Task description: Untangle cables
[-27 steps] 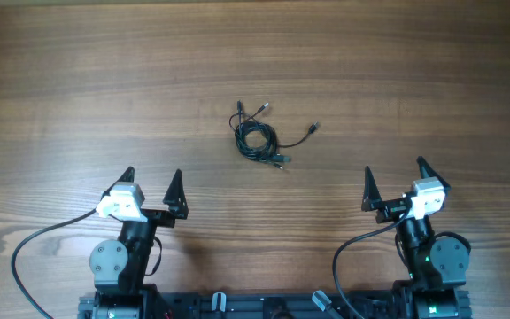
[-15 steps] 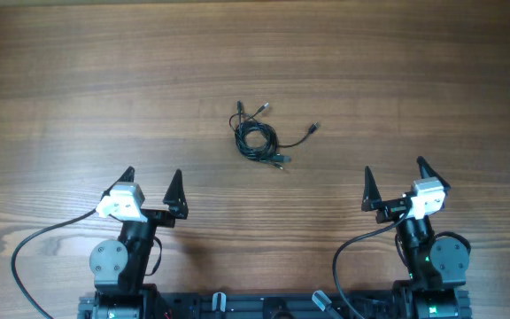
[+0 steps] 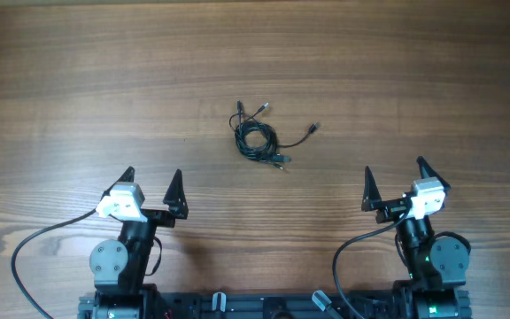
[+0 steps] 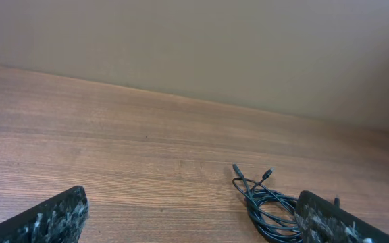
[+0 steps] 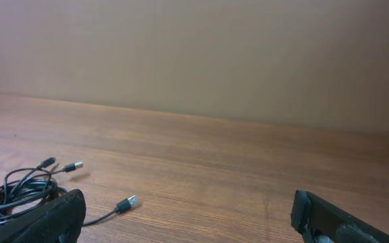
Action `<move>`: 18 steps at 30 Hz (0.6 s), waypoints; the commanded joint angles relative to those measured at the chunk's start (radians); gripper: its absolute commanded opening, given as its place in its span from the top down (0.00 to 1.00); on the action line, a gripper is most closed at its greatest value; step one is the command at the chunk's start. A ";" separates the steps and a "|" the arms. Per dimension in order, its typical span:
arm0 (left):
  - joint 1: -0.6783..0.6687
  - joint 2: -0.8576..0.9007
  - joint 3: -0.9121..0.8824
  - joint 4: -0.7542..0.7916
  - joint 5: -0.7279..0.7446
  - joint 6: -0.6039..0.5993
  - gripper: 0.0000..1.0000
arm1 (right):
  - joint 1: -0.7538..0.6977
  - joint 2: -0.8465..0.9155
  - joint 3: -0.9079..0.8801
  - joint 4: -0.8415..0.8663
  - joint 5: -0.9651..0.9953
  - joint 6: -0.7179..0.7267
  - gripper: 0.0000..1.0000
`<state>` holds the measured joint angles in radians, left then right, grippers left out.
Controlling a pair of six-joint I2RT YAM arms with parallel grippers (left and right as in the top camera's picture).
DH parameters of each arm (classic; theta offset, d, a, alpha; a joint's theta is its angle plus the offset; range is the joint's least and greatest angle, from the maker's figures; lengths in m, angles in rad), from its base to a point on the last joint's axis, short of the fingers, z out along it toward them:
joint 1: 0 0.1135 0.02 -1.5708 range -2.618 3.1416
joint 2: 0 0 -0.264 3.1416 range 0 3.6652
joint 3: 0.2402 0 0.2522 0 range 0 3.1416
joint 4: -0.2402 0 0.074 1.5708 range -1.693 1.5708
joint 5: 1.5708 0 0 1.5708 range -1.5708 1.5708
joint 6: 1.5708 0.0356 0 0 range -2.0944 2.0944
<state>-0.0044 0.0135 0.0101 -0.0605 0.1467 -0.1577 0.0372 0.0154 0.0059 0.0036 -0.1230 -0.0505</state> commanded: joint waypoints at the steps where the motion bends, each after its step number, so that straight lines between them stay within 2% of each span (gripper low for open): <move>1: 0.006 -0.010 -0.005 -0.005 -0.010 0.020 0.00 | -0.006 -0.004 -0.001 0.005 -0.008 -0.003 0.00; 7: 0.006 -0.010 -0.005 -0.005 -0.010 0.020 0.00 | -0.006 -0.004 -0.001 0.004 0.000 -0.008 0.00; 10: 0.006 -0.010 -0.005 -0.005 -0.010 0.020 0.00 | -0.006 -0.004 -0.001 -0.002 0.063 -0.171 0.00; 18: 0.006 -0.010 -0.005 -0.005 -0.010 0.020 0.00 | -0.006 -0.004 -0.001 -0.002 0.060 -0.169 0.00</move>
<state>-0.0044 0.0135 0.0101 -0.0605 0.1467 -0.1577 0.0372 0.0154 0.0059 0.0002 -0.0769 -0.2077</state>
